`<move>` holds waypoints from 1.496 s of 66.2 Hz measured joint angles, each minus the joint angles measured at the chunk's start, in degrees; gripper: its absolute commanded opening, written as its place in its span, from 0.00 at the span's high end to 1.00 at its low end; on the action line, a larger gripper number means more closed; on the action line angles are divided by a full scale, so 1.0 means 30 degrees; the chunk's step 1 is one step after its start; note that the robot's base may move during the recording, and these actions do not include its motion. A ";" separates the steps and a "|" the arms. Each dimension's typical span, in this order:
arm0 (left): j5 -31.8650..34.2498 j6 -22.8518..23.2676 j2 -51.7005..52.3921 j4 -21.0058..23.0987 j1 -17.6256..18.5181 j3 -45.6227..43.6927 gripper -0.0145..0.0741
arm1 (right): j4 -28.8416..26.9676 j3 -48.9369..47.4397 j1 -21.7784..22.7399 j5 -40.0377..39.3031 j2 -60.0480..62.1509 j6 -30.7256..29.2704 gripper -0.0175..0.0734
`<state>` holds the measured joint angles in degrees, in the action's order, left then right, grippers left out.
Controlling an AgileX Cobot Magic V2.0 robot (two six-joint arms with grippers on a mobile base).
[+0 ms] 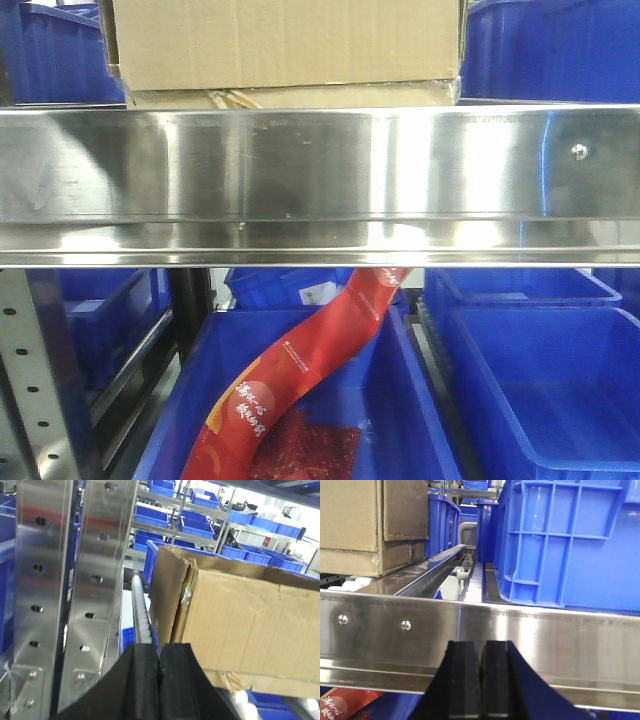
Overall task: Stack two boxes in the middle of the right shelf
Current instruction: 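Open both grippers and withdraw them from the boxes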
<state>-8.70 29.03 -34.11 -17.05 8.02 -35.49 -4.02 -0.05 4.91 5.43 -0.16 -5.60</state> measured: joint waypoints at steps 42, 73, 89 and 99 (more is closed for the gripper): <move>0.0548 -0.8804 1.1149 0.4480 -0.3286 1.1264 0.95 | 0.0000 0.0000 0.0000 0.0000 0.0000 0.0000 0.99; 0.2588 -0.8963 1.1268 0.4821 -0.2504 1.1869 0.95 | 0.0000 0.0008 0.0000 0.0041 0.0000 0.0000 0.99; 0.2629 -0.8963 1.1268 0.4861 -0.2453 1.1869 0.95 | 0.0000 0.0008 0.0000 0.0041 0.0000 0.0000 0.99; 0.2629 -0.8963 1.1268 0.4861 -0.2453 1.1869 0.95 | -0.0033 0.0008 0.0000 0.0041 0.0000 0.0000 0.99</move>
<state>-0.81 2.14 -0.31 -2.46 0.66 0.11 -4.12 -0.03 4.91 5.55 -0.16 -5.60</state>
